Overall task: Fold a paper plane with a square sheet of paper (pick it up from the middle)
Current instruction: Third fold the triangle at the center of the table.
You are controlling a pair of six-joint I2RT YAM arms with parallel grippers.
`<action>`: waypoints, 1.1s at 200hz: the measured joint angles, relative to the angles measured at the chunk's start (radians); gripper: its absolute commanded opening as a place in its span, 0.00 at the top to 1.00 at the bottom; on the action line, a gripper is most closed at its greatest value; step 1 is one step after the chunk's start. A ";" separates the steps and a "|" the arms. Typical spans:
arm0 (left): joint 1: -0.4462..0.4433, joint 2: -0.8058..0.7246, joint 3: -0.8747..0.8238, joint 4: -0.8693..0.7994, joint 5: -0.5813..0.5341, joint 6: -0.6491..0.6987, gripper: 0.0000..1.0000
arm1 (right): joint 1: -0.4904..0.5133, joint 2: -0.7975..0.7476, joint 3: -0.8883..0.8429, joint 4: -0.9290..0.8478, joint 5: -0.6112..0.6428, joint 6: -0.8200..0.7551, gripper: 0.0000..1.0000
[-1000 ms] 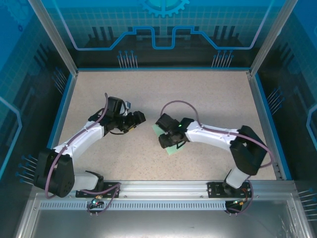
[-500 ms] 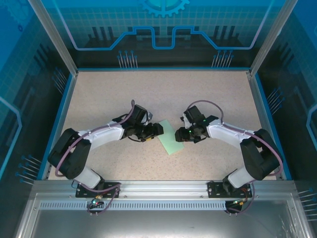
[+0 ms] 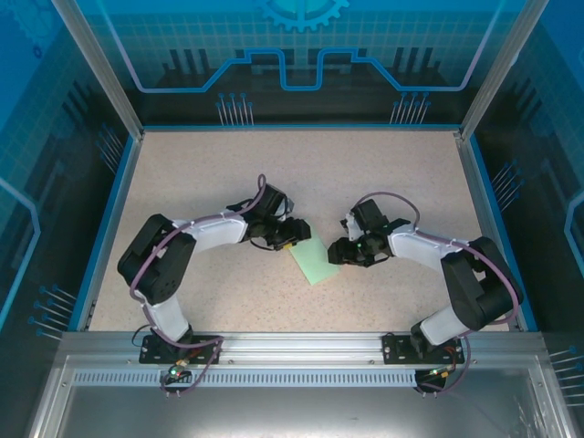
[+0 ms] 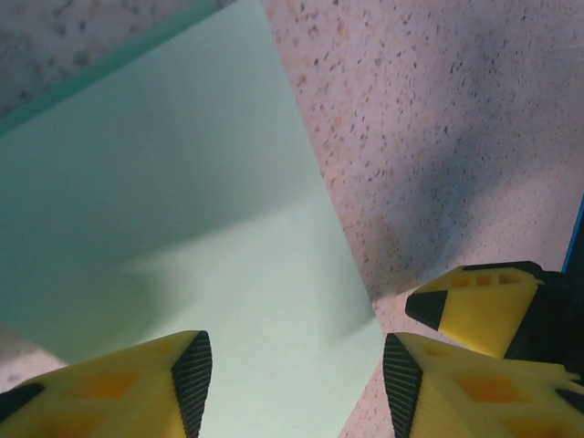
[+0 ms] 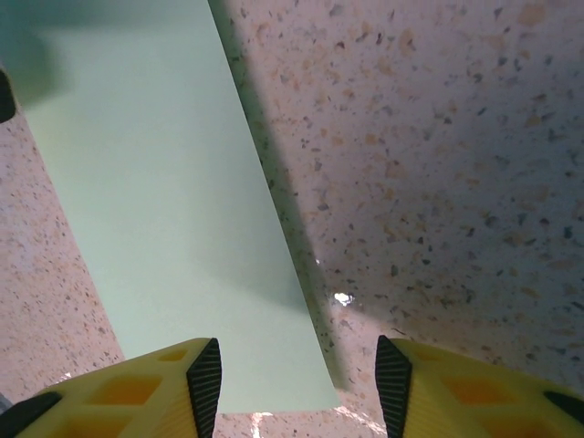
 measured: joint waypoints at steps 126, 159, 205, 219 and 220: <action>0.000 0.103 0.103 -0.176 -0.066 0.142 0.67 | -0.052 0.068 -0.011 0.078 -0.136 0.000 0.47; 0.000 0.126 0.120 -0.204 -0.075 0.173 0.68 | -0.063 0.085 -0.011 0.085 -0.169 -0.003 0.47; 0.000 0.135 0.131 -0.218 -0.076 0.198 0.69 | -0.067 0.088 -0.018 0.106 -0.229 -0.002 0.48; 0.000 0.136 0.131 -0.219 -0.075 0.201 0.69 | -0.067 0.088 -0.031 0.120 -0.257 0.005 0.48; 0.000 0.137 0.131 -0.219 -0.075 0.201 0.69 | -0.067 0.088 -0.032 0.121 -0.259 0.006 0.48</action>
